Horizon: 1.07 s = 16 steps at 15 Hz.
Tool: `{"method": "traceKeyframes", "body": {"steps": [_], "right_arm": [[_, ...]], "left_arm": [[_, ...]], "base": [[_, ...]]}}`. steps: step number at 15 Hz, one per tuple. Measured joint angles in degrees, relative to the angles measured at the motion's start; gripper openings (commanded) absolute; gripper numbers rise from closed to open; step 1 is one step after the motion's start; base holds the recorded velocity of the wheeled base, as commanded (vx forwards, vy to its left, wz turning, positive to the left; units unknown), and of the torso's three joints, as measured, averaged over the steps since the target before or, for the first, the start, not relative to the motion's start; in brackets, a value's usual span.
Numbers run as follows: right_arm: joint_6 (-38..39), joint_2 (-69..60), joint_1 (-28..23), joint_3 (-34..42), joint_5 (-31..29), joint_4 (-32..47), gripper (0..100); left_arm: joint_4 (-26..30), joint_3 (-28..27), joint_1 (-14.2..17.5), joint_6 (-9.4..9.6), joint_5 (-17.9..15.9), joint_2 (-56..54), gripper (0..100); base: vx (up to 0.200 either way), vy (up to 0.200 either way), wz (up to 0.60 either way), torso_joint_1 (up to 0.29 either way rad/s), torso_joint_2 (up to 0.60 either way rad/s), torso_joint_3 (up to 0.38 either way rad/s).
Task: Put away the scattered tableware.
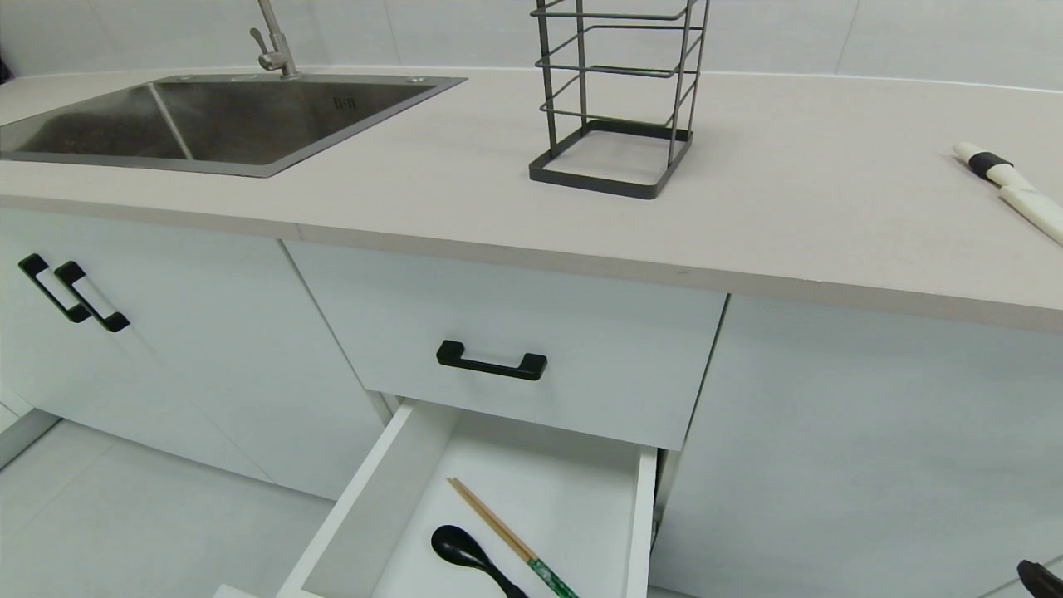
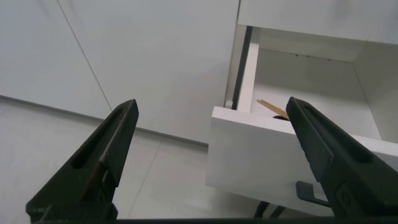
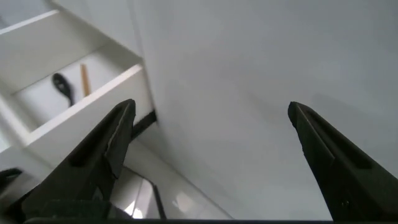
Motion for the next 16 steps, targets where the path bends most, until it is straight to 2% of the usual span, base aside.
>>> {"method": "traceKeyframes", "body": {"steps": [2, 7, 9, 11, 12, 13, 14, 15, 16], "right_arm": [[0.6, -2.8, -3.9, 0.1, 0.2, 2.5, 100], [4.6, -17.2, -11.1, 3.0, 1.9, 19.6, 100], [7.2, -21.4, -16.4, 3.9, 2.1, 21.9, 100], [7.9, -23.1, -19.3, 4.5, 2.1, 21.4, 100], [7.9, -23.8, -20.4, 4.7, 2.2, 21.2, 100], [7.8, -24.7, -22.2, 4.8, 2.9, 21.0, 100], [7.4, -26.1, -23.6, 4.8, 5.9, 20.9, 100], [6.8, -27.5, -24.6, 4.9, 8.5, 20.8, 100], [6.6, -28.4, -25.1, 4.9, 8.9, 20.8, 100]], "left_arm": [[0.0, 0.0, 0.0, -0.11, 0.0, 0.0, 100], [0.0, 0.0, 0.0, -0.13, 0.0, 0.0, 100], [0.0, 0.0, 0.0, -0.13, -0.1, 0.0, 100], [0.0, 0.0, 0.0, -0.07, -0.3, 0.0, 100], [-0.9, 0.0, 0.0, 0.35, -1.7, 0.0, 100], [-2.6, 0.0, 0.0, 0.63, -2.5, 0.0, 100], [-7.9, 0.1, 0.0, 0.83, -3.4, 0.0, 100], [-17.0, 0.0, 0.0, 1.16, -5.4, 0.0, 100], [-22.0, 0.0, 0.0, 1.05, -7.8, 0.0, 100]], "base": [[0.000, 0.000, 0.00, 0.000, 0.00, 0.000], [0.000, 0.000, 0.00, 0.000, 0.00, 0.000], [0.000, 0.000, 0.00, 0.000, 0.00, 0.000], [0.000, 0.000, 0.00, 0.000, 0.00, 0.000], [0.000, 0.000, 0.00, 0.000, 0.00, 0.000], [0.000, 0.000, 0.00, 0.000, 0.00, 0.000], [0.000, 0.000, 0.00, 0.000, 0.00, 0.000], [0.000, 0.000, 0.00, 0.000, 0.00, 0.000], [0.000, 0.000, 0.00, 0.000, 0.00, 0.000]]}}
